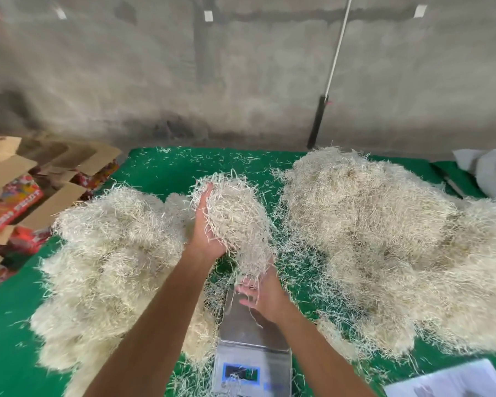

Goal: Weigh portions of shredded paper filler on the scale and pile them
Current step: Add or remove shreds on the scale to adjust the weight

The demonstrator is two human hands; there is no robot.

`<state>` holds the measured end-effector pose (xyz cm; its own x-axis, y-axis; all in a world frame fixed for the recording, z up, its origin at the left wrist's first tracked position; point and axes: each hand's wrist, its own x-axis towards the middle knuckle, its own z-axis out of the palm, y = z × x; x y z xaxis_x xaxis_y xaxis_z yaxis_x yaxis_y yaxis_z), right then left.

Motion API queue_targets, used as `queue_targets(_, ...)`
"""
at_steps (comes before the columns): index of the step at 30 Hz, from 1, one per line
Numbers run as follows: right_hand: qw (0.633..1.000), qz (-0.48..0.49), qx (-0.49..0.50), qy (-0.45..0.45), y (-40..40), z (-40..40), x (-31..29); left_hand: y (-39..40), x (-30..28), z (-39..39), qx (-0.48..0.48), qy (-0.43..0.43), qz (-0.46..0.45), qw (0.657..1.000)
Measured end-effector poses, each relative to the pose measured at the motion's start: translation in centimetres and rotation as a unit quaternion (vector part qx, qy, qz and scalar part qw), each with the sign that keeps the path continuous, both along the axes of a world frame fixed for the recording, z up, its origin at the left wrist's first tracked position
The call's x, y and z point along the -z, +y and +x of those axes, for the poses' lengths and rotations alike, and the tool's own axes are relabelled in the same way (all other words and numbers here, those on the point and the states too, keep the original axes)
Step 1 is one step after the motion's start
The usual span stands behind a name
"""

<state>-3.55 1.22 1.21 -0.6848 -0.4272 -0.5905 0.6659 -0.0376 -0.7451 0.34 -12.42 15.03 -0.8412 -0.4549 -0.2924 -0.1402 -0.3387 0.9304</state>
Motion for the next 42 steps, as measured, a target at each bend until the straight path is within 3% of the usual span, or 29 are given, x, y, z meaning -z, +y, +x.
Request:
queue_targets(2, 0.989, -0.14, 0.054, -0.014, -0.6, 0.1, -2.4, 0.4, 1.1, 0.1, 0.014, 0.027, 0.076, 0.997)
queue_targets(4, 0.981, -0.178, 0.081, -0.006, -1.2, -0.5, -5.1, 0.7, 2.6, -0.5, 0.037, 0.026, 0.125, 0.991)
queue_targets(6, 0.987, -0.142, 0.045, 0.057, -2.1, -0.3, -7.7, 1.1, 4.0, -0.8, 0.031, -0.106, 0.031, 0.993)
queue_targets(8, 0.981, 0.015, -0.056, 0.186, -3.4, 1.1, -9.4, 1.4, 5.8, -0.7, -0.011, -0.163, -0.089, 0.983)
queue_targets(9, 0.962, 0.104, -0.071, 0.244, -3.5, 1.5, -9.3, 1.4, 6.4, -0.7, -0.018, -0.16, -0.11, 0.981)
queue_targets(11, 0.923, 0.153, -0.077, 0.345, -3.3, 1.6, -8.9, 0.6, 7.5, -0.4, -0.012, -0.141, -0.076, 0.987)
queue_targets(13, 0.873, 0.198, -0.071, 0.44, -2.5, 0.5, -8.8, -0.5, 7.9, 0.7, 0.048, -0.082, 0.085, 0.992)
queue_targets(15, 0.815, 0.259, -0.015, 0.519, -1.5, -0.6, -8.6, -1.4, 8.3, 1.8, 0.053, -0.039, 0.227, 0.972)
queue_targets(17, 0.735, 0.327, 0.04, 0.592, -0.6, -1.1, -7.8, -2.0, 9.8, 2.5, -0.013, -0.061, 0.202, 0.977)
queue_targets(19, 0.665, 0.377, 0.026, 0.644, 0.2, -0.8, -6.2, -2.1, 11.8, 3.2, -0.088, -0.105, 0.141, 0.981)
queue_targets(21, 0.626, 0.439, -0.081, 0.64, 0.7, -0.2, -3.8, -1.7, 13.6, 3.9, -0.092, -0.155, 0.124, 0.976)
queue_targets(24, 0.578, 0.506, -0.31, 0.56, 1.7, 1.5, 0.5, -0.7, 15.5, 4.5, -0.08, -0.22, 0.066, 0.97)
queue_targets(25, 0.575, 0.511, -0.35, 0.534, 2.2, 1.9, 1.6, -0.4, 15.8, 4.7, -0.078, -0.231, 0.038, 0.969)
queue_targets(27, 0.605, 0.499, -0.338, 0.521, 3.2, 2.1, 2.8, -0.1, 16.5, 5.1, -0.062, -0.231, -0.025, 0.971)
queue_targets(30, 0.697, 0.449, -0.152, 0.538, 4.4, 2.2, 2.3, -0.2, 17.6, 5.8, -0.057, -0.191, -0.102, 0.975)
queue_targets(32, 0.735, 0.423, -0.079, 0.525, 5.1, 2.0, 1.8, -0.4, 17.7, 6.0, -0.071, -0.169, -0.138, 0.973)
queue_targets(35, 0.738, 0.428, -0.045, 0.519, 5.9, 1.8, 1.6, -0.7, 18.4, 5.8, -0.044, -0.128, -0.151, 0.979)
queue_targets(38, 0.747, 0.432, -0.037, 0.505, 6.2, 2.0, 1.9, -0.5, 18.6, 5.1, 0.077, -0.146, -0.159, 0.973)
queue_targets(40, 0.758, 0.44, -0.052, 0.479, 6.4, 2.2, 2.5, 0.2, 18.9, 4.9, 0.15, -0.171, -0.127, 0.965)
queue_targets(42, 0.768, 0.433, -0.058, 0.468, 6.6, 2.5, 3.0, 0.8, 19.2, 4.8, 0.141, -0.171, -0.071, 0.972)
